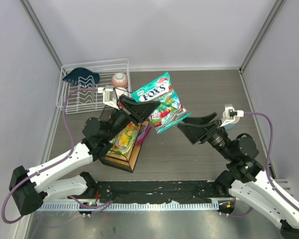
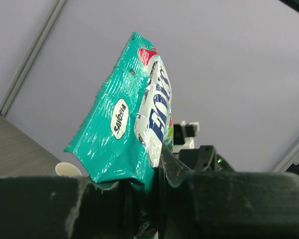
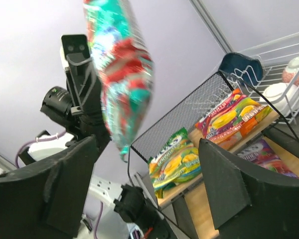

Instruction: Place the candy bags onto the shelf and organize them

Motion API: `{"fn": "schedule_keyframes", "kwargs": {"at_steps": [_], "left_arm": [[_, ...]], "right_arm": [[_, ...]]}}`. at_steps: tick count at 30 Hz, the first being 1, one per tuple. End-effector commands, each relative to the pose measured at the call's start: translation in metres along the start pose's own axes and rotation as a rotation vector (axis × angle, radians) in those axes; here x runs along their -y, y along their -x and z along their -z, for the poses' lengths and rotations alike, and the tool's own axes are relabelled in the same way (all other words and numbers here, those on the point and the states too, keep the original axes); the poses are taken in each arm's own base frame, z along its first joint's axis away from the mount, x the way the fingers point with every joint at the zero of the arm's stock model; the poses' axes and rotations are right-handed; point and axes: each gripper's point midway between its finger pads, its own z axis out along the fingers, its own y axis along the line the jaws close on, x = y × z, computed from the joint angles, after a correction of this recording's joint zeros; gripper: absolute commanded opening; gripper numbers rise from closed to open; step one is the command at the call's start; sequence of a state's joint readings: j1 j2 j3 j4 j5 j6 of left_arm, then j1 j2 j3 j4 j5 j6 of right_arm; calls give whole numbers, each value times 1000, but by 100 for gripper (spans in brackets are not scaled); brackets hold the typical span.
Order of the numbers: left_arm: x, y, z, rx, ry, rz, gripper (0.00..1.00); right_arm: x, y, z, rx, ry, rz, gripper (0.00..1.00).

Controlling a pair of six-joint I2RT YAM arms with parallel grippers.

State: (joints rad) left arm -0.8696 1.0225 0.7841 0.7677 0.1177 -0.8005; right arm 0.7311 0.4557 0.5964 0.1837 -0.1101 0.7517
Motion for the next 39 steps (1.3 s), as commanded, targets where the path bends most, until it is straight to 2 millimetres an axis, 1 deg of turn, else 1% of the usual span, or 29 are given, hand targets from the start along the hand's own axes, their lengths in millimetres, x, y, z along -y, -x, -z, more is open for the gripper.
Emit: {"fn": "schedule_keyframes", "kwargs": {"at_steps": [1,2,5,6,7,8,9,10,12,13,14,15,17,18,20,21,23,28,31,33,38,39], "left_arm": [[33,53,-9,212,-110,39,0],[37,58,-9,238,-130,48,0],[35,59,-12,263,-142,78,0],[35,59,-12,268,-146,87,0],[36,61,-12,279,-158,103,0],[31,57,-13,276,-149,111,0],[30,56,-12,281,-151,115,0],[31,59,-12,297,-160,124,0],[27,54,-13,292,-156,131,0],[27,54,-13,293,-160,133,0],[22,56,-14,314,-140,137,0],[20,54,-15,310,-135,140,0],[18,53,-17,307,-133,140,0],[15,49,-18,298,-127,141,0],[15,49,-19,301,-134,144,0],[12,46,-21,296,-128,148,0],[15,48,-22,303,-140,151,0],[13,45,-24,298,-141,154,0],[13,47,-22,305,-138,144,0],[15,46,-23,296,-146,149,0],[16,47,-23,297,-148,155,0],[16,46,-23,295,-148,157,0]], "right_arm": [[-13,23,-7,191,130,-128,89],[-13,23,-7,204,144,-141,91],[-16,29,-8,266,196,-163,93],[-17,34,-7,306,209,-159,93],[-18,34,-6,313,222,-157,94],[-16,41,-5,351,214,-158,94],[-17,45,-4,376,224,-154,94],[-19,46,-5,383,230,-152,94],[-24,50,-4,400,251,-148,95],[-22,50,-7,399,248,-144,95],[-24,49,-8,398,253,-145,95],[-27,52,-9,403,261,-143,95],[-25,52,-15,397,249,-139,95],[-26,52,-17,395,250,-137,95],[-26,52,-24,386,244,-133,95],[-25,51,-27,382,239,-132,95],[-23,50,-33,376,232,-133,94],[-22,48,-41,374,229,-129,87],[-20,50,-43,379,213,-116,82],[-15,49,-46,372,182,-102,79],[-17,49,-50,360,185,-86,72],[-17,48,-51,354,185,-85,69]]}}
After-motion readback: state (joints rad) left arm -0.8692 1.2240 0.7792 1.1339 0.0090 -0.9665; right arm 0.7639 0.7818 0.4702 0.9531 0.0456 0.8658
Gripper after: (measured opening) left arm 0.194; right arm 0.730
